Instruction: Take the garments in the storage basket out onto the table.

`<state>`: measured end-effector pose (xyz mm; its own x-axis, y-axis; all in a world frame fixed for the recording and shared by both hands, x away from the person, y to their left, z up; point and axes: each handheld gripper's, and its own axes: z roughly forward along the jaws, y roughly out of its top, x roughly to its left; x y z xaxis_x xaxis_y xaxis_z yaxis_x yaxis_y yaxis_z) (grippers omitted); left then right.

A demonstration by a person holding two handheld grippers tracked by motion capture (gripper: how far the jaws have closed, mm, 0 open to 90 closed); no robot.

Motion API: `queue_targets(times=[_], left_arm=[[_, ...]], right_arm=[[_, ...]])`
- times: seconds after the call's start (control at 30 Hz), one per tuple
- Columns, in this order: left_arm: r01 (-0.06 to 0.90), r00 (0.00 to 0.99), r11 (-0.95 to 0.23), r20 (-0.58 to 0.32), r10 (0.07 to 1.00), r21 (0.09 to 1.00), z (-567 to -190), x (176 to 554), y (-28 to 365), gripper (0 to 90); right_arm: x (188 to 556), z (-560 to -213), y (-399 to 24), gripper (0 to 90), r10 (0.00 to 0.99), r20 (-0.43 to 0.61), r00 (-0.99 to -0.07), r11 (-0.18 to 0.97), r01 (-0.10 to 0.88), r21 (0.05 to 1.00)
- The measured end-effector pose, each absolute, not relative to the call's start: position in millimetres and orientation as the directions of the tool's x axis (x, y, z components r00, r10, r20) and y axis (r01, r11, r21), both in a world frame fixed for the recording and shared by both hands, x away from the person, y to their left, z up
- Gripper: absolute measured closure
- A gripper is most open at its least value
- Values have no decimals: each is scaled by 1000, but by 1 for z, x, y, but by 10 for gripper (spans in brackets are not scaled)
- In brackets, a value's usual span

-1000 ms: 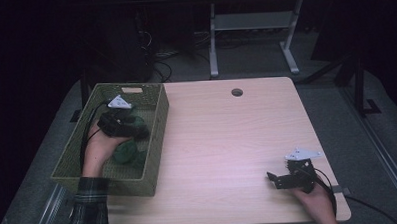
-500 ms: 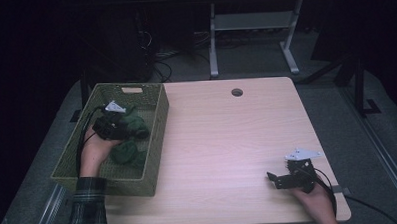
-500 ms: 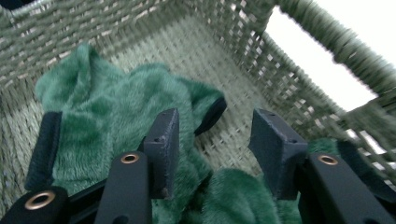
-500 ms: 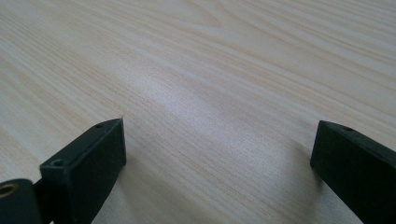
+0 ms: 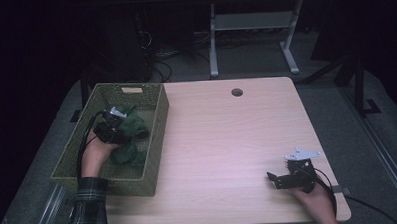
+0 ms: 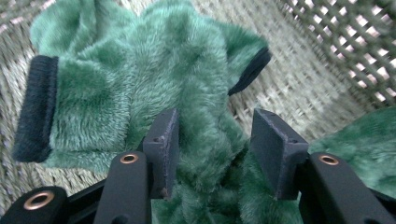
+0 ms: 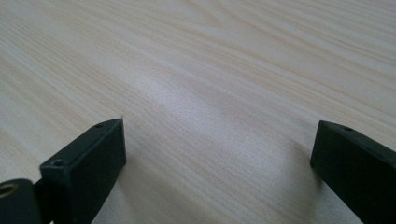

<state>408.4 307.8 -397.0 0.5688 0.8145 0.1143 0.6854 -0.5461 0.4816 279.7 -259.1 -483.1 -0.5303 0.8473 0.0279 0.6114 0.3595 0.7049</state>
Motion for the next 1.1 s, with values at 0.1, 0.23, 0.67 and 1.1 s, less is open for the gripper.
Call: queue_targets(times=[0.1,0.23,0.67,1.1], left_arm=[[698,563,-542,109,819,468,-401,410,310,528],[713,562,-545,107,821,441,-406,412,311,590],[765,530,-493,28,847,415,-404,412,313,836],[759,503,-422,-36,863,496,-377,404,314,851]], right_arm=[[280,-483,-259,30,847,28,-530,359,612,705],[280,-483,-259,30,847,28,-530,359,611,705],[280,-483,-259,30,847,28,-530,360,611,705],[280,-483,-259,30,847,28,-530,359,611,705]])
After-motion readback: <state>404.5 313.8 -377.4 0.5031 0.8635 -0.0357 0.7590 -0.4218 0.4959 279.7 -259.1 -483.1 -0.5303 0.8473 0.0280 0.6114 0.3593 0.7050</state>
